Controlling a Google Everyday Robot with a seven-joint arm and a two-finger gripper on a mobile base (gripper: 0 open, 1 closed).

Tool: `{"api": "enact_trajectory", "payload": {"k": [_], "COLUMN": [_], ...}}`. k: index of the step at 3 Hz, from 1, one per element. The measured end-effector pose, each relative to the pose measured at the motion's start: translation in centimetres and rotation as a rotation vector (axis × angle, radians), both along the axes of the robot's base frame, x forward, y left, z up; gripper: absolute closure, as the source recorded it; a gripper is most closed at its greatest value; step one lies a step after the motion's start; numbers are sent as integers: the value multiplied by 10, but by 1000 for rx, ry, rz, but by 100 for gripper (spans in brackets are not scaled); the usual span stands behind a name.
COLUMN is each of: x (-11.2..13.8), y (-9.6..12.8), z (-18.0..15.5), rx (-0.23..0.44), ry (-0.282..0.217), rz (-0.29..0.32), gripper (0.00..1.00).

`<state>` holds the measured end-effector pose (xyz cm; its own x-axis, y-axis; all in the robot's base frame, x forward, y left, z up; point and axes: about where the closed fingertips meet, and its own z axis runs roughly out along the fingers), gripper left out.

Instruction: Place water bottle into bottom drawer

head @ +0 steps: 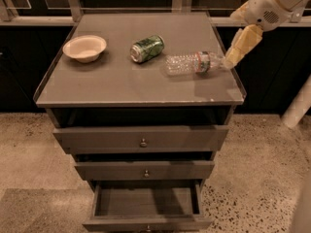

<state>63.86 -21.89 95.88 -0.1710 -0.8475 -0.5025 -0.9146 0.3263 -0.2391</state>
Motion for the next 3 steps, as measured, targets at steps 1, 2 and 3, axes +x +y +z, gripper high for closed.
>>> {"api": "enact_trajectory", "payload": {"k": [1,2,3], "x": [41,63,70], "y": [15,30,32], "z": [-32,-69,-74], "rx": [95,143,150], "ry": [30,95,91], "rz": [43,73,71], "gripper": [0,0,0]}}
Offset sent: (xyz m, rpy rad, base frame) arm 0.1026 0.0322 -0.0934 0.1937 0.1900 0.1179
